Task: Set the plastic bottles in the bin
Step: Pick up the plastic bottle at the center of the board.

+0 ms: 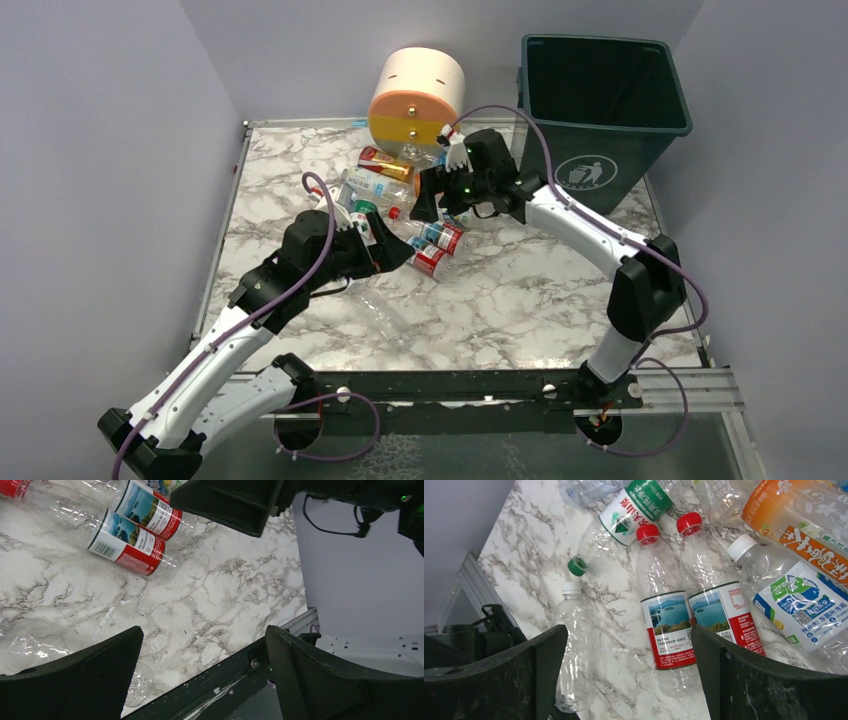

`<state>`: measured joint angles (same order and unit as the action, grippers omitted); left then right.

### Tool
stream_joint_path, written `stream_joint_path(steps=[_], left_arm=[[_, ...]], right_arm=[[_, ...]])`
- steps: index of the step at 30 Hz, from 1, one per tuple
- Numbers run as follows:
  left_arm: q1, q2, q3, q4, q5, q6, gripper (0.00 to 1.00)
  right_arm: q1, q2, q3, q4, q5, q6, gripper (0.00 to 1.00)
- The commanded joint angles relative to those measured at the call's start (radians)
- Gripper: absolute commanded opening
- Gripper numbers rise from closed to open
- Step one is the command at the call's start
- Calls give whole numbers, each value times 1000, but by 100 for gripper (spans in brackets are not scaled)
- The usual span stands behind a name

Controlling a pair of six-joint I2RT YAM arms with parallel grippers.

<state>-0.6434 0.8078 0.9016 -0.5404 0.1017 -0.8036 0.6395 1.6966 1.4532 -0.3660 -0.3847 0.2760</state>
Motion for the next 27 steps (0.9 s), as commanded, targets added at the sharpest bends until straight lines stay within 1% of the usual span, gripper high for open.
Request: stream_joint_path(steps=[1,14,27], left_arm=[[2,-21,-5,25,17,9,99],[2,-45,-18,27,13,1,99],[2,-68,-24,26,16,0,99]], right_arm=[[15,62,25,30,38,1,96],[44,187,75,29,46,7,90],[94,264,76,19,115,-1,83]])
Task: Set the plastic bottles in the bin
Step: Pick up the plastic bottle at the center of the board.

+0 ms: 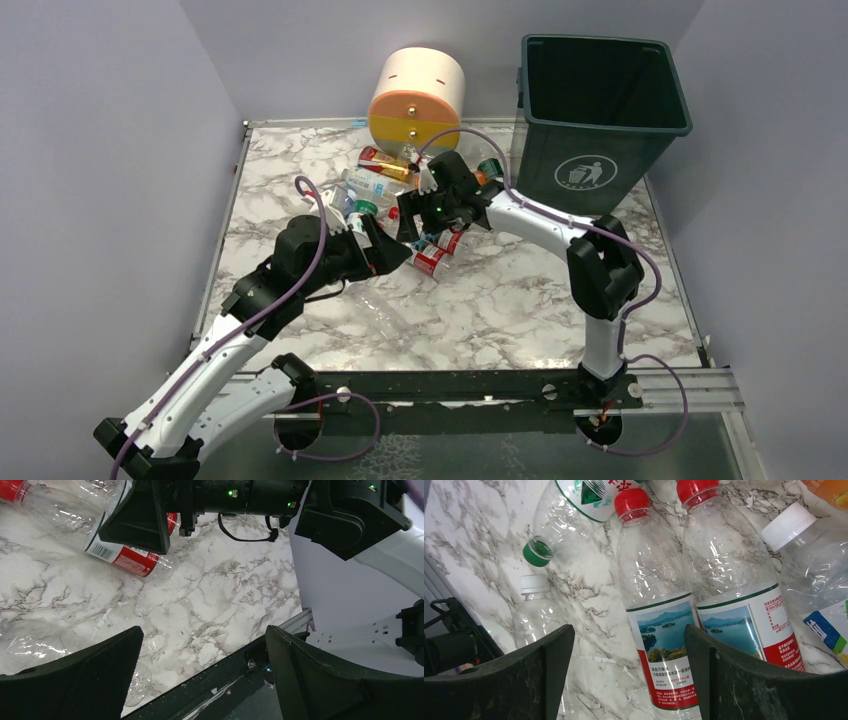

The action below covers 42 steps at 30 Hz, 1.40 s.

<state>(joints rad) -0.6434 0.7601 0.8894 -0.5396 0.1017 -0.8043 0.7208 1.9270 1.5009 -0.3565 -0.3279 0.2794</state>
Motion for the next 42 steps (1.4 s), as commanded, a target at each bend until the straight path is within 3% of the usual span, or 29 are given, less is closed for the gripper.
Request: stream_joint_path(steps=[1,23,42], left_arm=[[2,-22,-13,24,16,-1,99],[2,-49,-28,24,12,-6,99],[2,-63,-33,16,11,-10,99]], right_arm=[[16,41,33,4,71,-7,83],[106,144,78,-71,285,-78,80],[124,195,71,-75,303,-76,74]])
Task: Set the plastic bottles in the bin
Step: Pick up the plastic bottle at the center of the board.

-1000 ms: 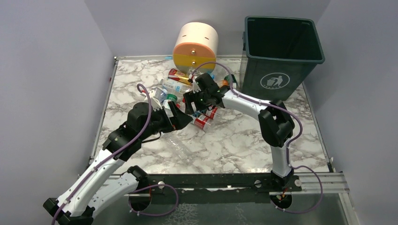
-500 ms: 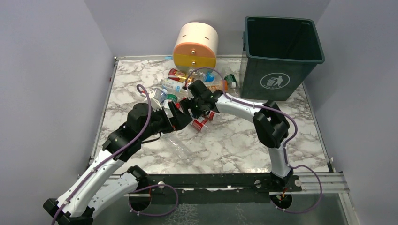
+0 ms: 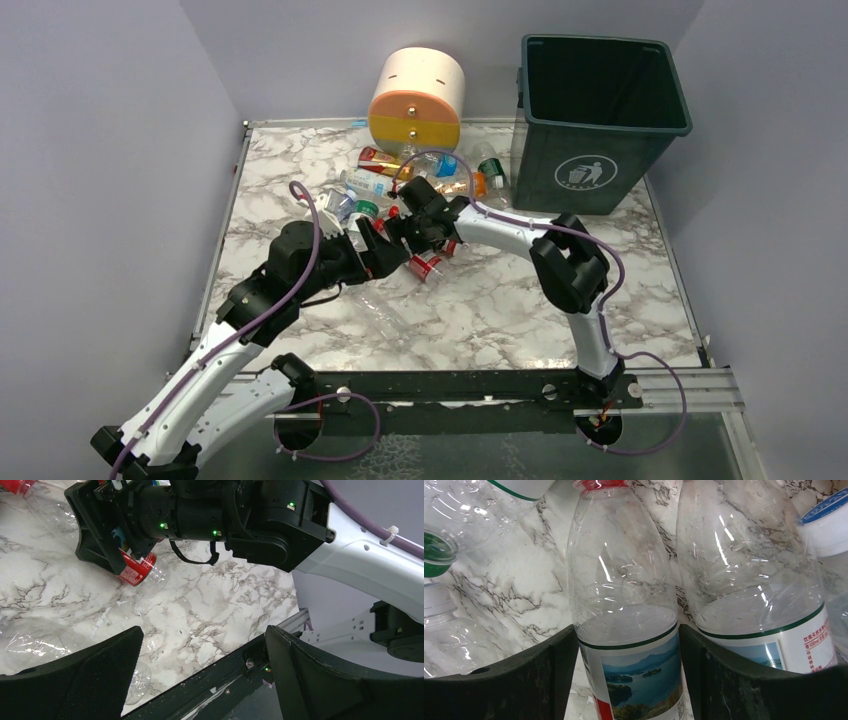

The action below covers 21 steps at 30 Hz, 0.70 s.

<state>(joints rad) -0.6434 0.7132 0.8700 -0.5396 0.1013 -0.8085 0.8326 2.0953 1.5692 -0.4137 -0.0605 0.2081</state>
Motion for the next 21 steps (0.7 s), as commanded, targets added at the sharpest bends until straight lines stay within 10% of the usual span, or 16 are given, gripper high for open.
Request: stream_joint_path(steps=[1,6,21], left_arm=[[1,-17,-14,15,11,-6,99],[2,-15,-16,16,11,-7,99],[2,-6,-8,17,17,-4,99]], right_arm=[[13,26,1,-18,36,-4,74],[13,16,1,-23,39,-5,58],[13,-142,7,-62,75,-11,57]])
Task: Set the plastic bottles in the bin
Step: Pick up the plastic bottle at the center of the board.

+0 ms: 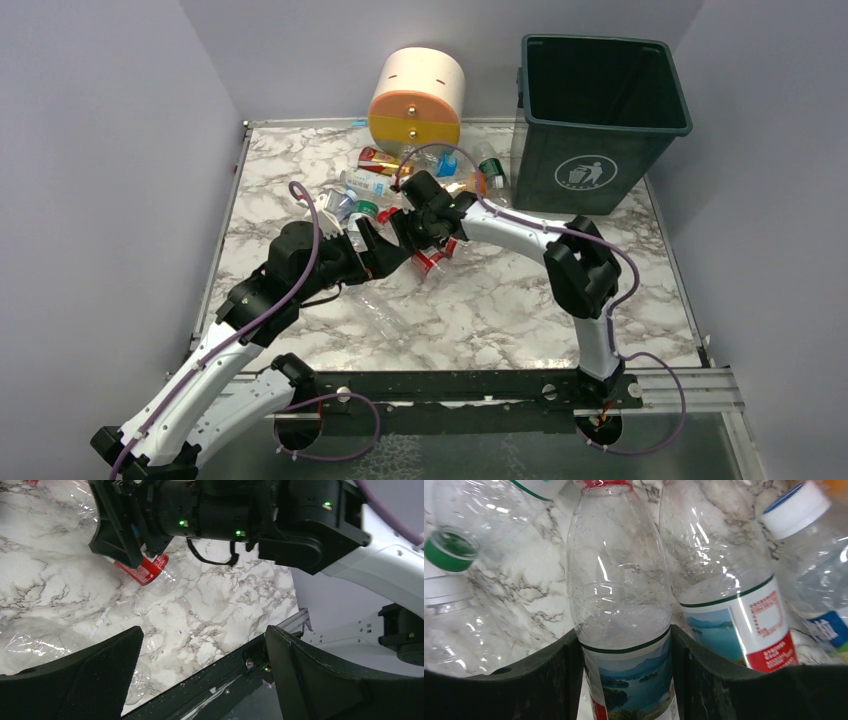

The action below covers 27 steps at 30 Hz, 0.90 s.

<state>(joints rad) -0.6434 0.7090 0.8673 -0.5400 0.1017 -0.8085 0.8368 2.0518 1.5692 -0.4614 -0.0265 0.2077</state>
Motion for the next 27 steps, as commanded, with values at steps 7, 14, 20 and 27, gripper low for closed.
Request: stream_joint_path(steps=[7,14,20,27], left_arm=[[2,0,0,17,18,-4,99],[2,1,2,18,24,-2,99],[2,2,7,16,26,0,99],[2,-14,-14,15,24,-3,99]], right_arm=[[8,-172,41,-41,48,-7,56],[8,-216,145,-109,81,-26,56],[-2,-228,270,-171,105,-49,56],[-28,-246,390,-219,111,-60,56]])
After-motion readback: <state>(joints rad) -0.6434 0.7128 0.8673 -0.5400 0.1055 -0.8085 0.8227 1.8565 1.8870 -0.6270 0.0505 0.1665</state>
